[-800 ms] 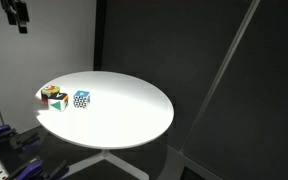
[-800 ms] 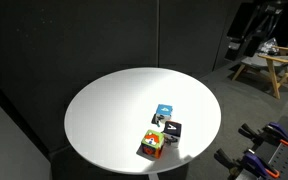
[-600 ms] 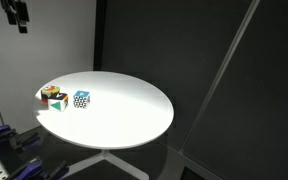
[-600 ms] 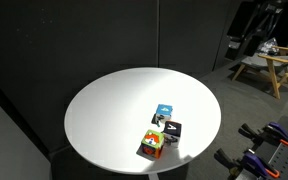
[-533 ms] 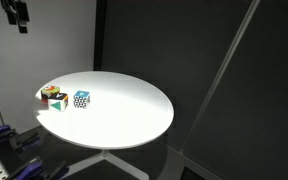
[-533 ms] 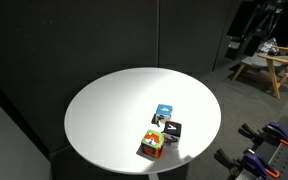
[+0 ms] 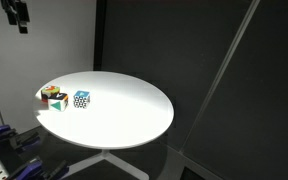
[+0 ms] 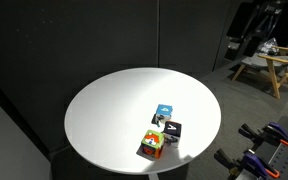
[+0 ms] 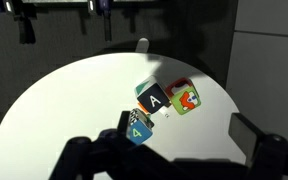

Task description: Move one square plush toy to the right.

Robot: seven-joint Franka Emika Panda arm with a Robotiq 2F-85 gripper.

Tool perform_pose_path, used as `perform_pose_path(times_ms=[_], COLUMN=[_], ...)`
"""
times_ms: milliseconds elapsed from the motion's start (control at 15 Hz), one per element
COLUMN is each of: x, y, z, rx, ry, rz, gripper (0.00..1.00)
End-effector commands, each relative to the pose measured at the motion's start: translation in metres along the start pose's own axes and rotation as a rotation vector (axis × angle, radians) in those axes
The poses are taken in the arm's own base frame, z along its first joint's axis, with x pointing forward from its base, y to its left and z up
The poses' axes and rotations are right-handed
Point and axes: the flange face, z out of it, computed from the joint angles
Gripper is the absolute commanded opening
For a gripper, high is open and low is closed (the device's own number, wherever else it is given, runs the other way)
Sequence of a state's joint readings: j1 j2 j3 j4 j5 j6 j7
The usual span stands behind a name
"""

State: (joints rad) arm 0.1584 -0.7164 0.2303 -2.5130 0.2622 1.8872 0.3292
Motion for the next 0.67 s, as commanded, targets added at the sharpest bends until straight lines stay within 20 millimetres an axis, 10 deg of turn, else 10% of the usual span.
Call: perform_pose_path(times_ms=[0, 600], x=[0.017, 0.078], y=[0.002, 0.010], z=[-0.001, 0.001], rx=[0.017, 0.058], ry=[-0.002, 0.022], rz=[-0.010, -0.138], gripper=[1.00, 1.00])
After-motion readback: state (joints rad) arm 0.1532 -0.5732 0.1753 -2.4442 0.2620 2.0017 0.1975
